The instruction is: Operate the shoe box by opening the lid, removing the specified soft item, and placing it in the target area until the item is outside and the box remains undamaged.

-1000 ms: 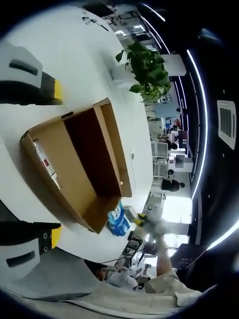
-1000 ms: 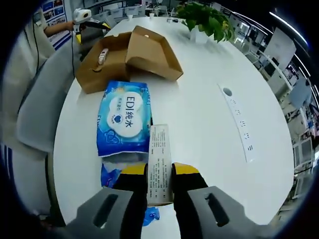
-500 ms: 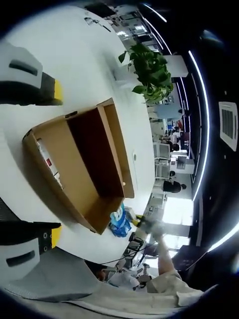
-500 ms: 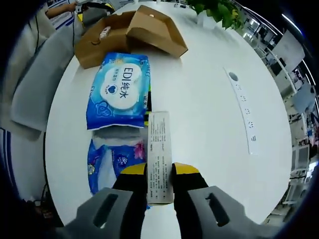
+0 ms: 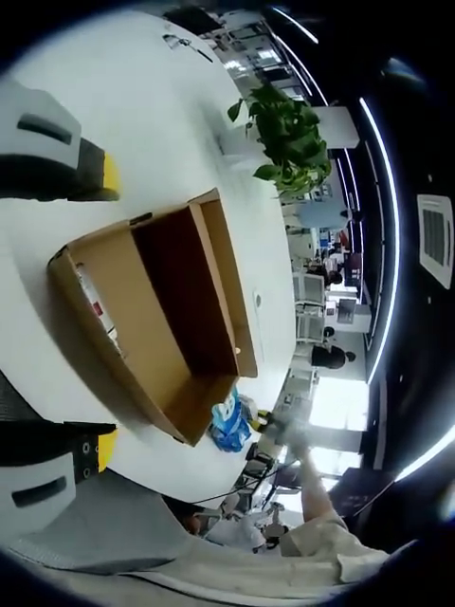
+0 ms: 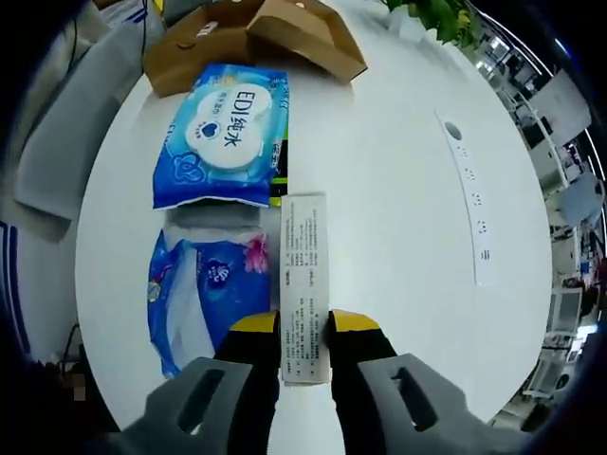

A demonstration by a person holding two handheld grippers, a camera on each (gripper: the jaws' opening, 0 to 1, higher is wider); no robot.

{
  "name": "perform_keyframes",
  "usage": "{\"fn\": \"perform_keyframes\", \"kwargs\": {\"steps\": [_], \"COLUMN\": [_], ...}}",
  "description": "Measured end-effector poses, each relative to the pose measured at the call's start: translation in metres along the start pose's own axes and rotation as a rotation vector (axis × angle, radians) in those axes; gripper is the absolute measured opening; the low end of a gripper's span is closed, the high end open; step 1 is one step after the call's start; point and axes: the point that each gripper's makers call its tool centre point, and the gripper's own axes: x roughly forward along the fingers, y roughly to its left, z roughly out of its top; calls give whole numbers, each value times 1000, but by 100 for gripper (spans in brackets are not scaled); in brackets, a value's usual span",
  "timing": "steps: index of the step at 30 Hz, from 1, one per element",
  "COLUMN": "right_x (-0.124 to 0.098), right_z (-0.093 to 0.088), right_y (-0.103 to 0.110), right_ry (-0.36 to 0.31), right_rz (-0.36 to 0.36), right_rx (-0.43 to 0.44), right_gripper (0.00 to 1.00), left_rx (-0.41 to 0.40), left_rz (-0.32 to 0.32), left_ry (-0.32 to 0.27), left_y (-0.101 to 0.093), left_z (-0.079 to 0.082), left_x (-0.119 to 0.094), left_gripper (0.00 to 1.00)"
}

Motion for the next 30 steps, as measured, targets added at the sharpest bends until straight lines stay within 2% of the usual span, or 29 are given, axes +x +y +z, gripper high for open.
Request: {"fn": "perform_keyframes", "kwargs": {"steps": [5,30], "right_x": [2,-2], "right_z": [-9,-11], "right_y": [1,-8], "right_ry": [28,47], "right_rz": [-2,-62], "right_rx": [-5,2], "right_gripper": [17,18], "left_rx": [-2,10], "left_rz": [2,-5], "left_ry": [-3,1], "left_y": [2,8], "left_z": [-1,-4], "left_x": [0,0], "left_gripper": [99,96]}}
